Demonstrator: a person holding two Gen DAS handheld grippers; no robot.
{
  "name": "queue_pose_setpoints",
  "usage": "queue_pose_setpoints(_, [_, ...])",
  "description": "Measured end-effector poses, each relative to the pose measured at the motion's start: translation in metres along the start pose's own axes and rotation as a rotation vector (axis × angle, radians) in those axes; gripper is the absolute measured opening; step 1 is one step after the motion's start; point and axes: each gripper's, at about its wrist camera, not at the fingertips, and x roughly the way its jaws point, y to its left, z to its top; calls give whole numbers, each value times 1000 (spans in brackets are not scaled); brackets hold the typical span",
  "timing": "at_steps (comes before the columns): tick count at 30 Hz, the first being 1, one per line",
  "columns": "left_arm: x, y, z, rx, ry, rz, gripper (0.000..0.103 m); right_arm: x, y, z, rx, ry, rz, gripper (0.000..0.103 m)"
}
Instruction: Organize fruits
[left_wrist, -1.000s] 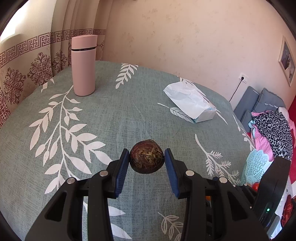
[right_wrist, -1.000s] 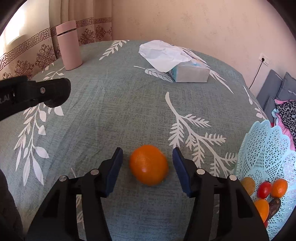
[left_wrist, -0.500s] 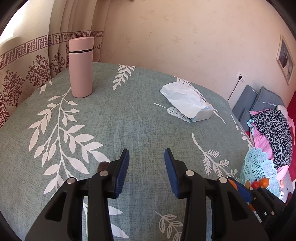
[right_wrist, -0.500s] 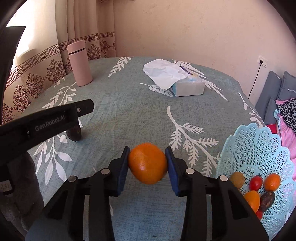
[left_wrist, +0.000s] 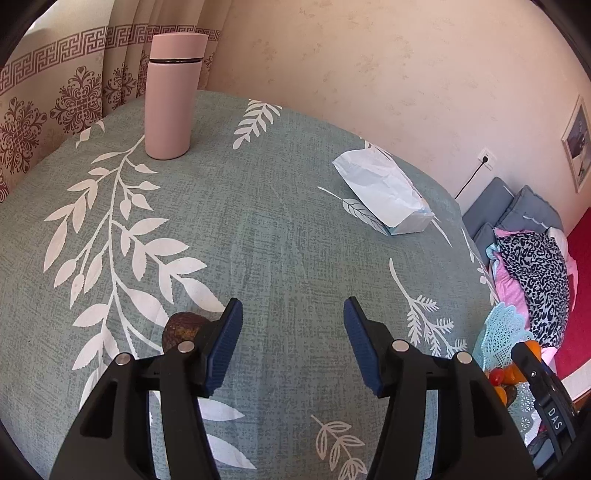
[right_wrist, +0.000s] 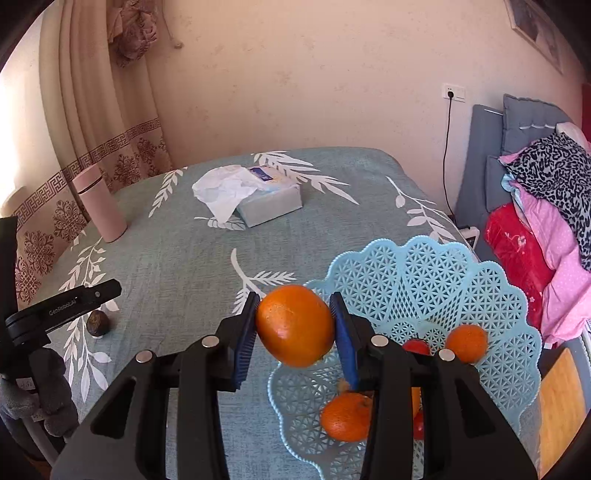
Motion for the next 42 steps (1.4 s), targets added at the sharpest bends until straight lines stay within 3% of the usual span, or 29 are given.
queue_pose_setpoints(1, [0,2,1,-8,4,-2,58,1,-7,0,27,1,-14,41])
queue_pose_setpoints(2, [1,4,1,-19,11,-6,58,1,-14,1,52,1,-22,46])
queue_pose_setpoints(3, [2,7,2,-31,17,-12,58,1,-20,1,74,-3,-28,59])
queue_pose_setpoints(5, [2,12,3,-50,23,-14,58,-2,-30,0,112,-24,-46,66])
queue_pose_setpoints(17, [-2,43,7,-122,31,17,59,-5,-52,-28,141,-102,-212,66])
queue_pose_setpoints(29, [8,50,-10,-91,48,128,59,-6,-59,-34,163,-101,-205,66])
queue_pose_setpoints(31, [14,50,-12,-79,54,143,57,-7,-60,-34,166,-105,-204,66])
queue_pose_setpoints(33, [15,47,-13,-47,49,181,48,-8,-61,-34,170,-110,-203,66])
queue_pose_setpoints(36, [14,48,-13,-52,49,153,38,-10,-64,-33,181,-116,-202,66])
queue_pose_setpoints(42, [9,35,-15,-25,42,129,38,-24,-73,-30,199,-142,-206,66])
